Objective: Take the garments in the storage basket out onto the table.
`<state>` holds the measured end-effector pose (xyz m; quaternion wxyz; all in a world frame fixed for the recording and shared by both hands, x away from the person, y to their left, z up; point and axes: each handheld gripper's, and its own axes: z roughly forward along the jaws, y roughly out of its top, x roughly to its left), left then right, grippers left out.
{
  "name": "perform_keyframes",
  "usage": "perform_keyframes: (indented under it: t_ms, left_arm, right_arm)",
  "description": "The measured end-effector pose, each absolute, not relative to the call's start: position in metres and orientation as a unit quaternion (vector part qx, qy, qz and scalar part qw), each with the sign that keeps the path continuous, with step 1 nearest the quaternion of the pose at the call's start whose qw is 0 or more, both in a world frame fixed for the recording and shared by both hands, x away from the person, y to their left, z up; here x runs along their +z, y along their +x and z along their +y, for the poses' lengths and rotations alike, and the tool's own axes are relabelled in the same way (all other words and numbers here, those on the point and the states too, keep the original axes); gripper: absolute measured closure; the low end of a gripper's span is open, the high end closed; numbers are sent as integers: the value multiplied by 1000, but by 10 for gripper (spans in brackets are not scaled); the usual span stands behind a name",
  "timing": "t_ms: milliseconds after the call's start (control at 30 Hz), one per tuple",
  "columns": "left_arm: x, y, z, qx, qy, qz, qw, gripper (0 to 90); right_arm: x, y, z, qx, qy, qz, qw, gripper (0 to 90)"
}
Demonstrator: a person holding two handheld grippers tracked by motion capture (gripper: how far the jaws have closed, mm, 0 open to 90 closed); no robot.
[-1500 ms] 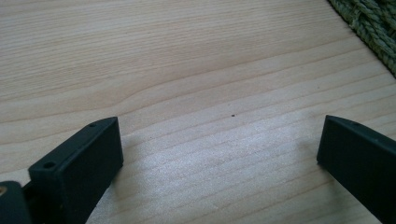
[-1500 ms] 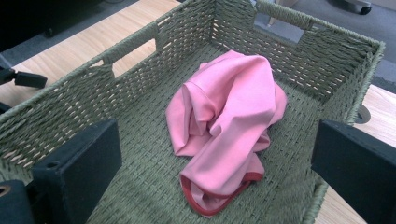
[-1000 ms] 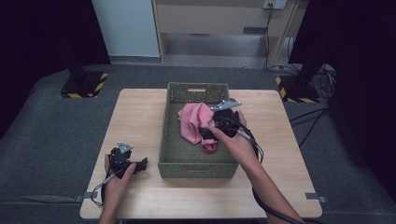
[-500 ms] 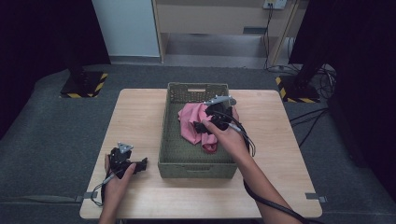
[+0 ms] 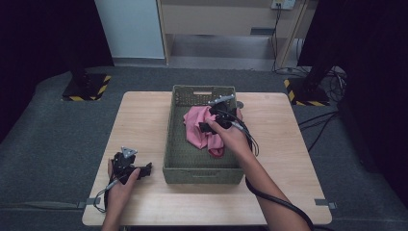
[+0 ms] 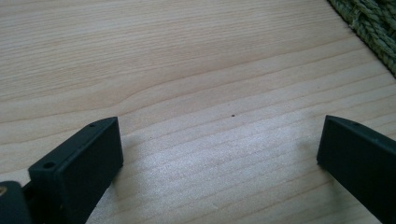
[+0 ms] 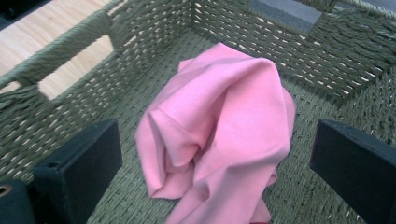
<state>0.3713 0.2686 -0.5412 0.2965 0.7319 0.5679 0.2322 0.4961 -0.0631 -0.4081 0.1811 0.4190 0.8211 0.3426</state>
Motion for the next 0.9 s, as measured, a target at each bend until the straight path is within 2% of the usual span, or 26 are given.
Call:
perform_keyframes:
  t_ms: [900]
  left_arm:
    - [-541,371,269,232,732,568,297,0]
  right_arm:
    - [-439,523,-43,312,435,828,166,29]
